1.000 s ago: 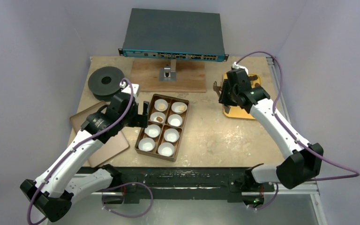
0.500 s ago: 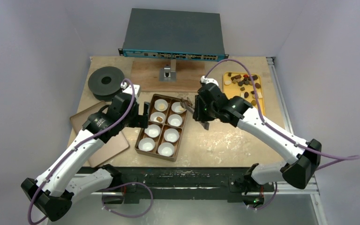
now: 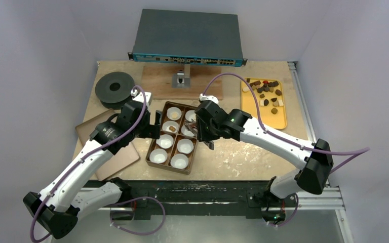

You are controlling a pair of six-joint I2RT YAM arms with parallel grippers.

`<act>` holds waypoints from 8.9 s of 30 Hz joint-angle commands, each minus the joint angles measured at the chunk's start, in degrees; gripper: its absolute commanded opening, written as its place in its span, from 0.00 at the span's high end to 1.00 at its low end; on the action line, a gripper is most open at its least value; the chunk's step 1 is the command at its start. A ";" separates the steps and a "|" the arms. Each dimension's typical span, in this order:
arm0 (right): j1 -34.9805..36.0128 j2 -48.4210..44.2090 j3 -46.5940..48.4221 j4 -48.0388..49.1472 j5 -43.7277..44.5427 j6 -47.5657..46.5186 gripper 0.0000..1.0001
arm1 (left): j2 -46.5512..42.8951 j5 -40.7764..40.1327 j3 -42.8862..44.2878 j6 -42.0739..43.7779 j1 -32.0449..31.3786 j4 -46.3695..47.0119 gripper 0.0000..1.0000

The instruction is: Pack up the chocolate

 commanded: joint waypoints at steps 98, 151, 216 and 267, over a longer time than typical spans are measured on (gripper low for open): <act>-58.15 -7.46 -17.76 12.11 -2.00 -12.07 0.63 | -1.73 3.35 -1.63 0.62 0.31 2.69 0.00; -58.90 -5.84 -15.25 11.24 3.85 -8.87 0.52 | -1.31 6.73 -1.98 0.71 0.29 3.41 0.00; -14.90 -10.11 0.19 0.49 -2.33 -3.00 0.74 | -1.00 -2.05 -0.91 -0.52 0.39 1.49 0.00; 11.68 8.27 11.89 2.08 -0.57 -2.33 0.58 | -2.62 -8.66 -1.19 -0.70 3.02 0.71 0.00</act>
